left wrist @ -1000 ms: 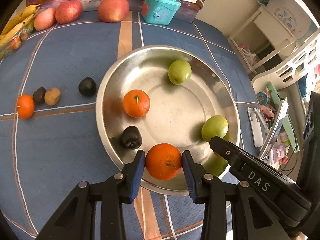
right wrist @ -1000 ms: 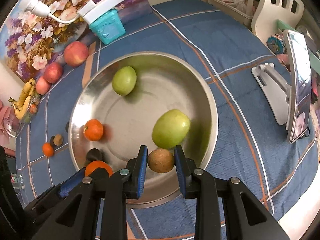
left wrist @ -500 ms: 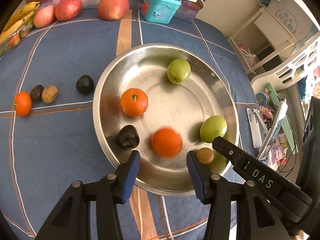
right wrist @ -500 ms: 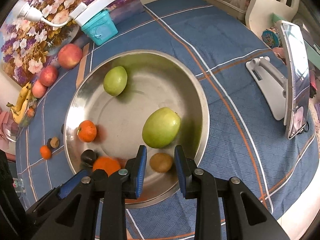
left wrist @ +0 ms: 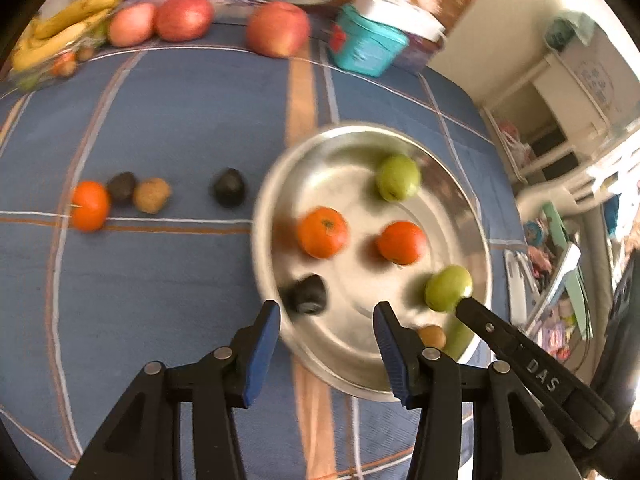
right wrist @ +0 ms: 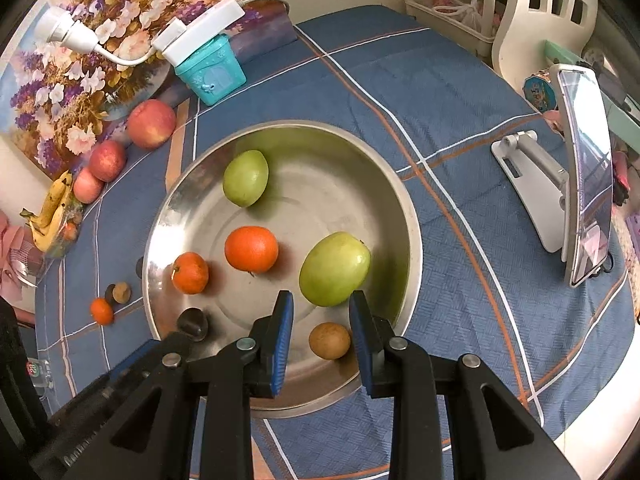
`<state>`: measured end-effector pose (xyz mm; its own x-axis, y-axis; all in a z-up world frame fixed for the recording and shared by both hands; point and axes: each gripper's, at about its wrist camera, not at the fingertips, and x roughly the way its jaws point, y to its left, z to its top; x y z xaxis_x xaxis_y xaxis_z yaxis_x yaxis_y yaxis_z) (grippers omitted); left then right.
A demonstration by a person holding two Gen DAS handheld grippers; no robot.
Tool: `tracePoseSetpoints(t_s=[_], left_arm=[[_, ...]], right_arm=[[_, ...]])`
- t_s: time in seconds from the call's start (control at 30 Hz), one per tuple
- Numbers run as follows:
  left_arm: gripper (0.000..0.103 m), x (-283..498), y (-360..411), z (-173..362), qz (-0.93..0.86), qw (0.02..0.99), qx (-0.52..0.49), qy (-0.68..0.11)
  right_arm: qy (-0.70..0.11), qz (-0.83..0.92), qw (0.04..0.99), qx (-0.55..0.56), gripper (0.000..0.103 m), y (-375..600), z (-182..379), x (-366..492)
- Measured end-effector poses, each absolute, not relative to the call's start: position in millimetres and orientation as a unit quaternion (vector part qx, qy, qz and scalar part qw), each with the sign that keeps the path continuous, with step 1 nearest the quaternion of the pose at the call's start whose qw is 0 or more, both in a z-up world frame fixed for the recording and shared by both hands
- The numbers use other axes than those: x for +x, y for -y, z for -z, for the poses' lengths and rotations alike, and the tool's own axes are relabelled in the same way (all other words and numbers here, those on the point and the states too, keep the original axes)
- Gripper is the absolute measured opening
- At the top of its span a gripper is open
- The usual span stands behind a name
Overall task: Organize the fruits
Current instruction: 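Open the right tool to drop the kiwi while the left tool releases the tangerine into the bowl, then withdraw both tools from the bowl toward the remaining loose fruits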
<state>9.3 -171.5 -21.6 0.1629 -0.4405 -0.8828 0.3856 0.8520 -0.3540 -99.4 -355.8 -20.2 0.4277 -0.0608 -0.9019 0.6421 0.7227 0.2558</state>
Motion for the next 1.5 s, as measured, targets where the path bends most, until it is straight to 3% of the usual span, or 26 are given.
tracePoseSetpoints(t_s=[0.5, 0.73, 0.87, 1.13, 1.3, 1.4, 1.5], left_arm=[[0.055, 58, 78, 11, 0.152, 0.801, -0.087, -0.573], [0.062, 72, 41, 9, 0.111, 0.808, -0.114, -0.568], [0.072, 74, 30, 8, 0.094, 0.811, -0.117, -0.566], [0.102, 84, 16, 8, 0.075, 0.817, -0.119, -0.559], [0.103, 90, 15, 10, 0.069, 0.822, -0.114, -0.553], [0.103, 96, 14, 12, 0.065, 0.825, -0.111, -0.551], [0.103, 100, 13, 13, 0.059, 0.828, -0.108, -0.548]], right_arm=[[-0.499, 0.196, 0.806, 0.252, 0.029, 316, 14, -72], [-0.5, 0.17, 0.819, 0.225, 0.03, 283, 7, -50], [-0.499, 0.164, 0.825, 0.21, 0.055, 268, 3, -37], [-0.499, 0.166, 0.83, 0.187, 0.078, 255, 4, -22], [-0.499, 0.169, 0.832, 0.174, 0.08, 249, 9, -15], [-0.496, 0.168, 0.836, 0.165, 0.094, 245, 11, -10], [-0.493, 0.17, 0.839, 0.155, 0.095, 243, 12, -5]])
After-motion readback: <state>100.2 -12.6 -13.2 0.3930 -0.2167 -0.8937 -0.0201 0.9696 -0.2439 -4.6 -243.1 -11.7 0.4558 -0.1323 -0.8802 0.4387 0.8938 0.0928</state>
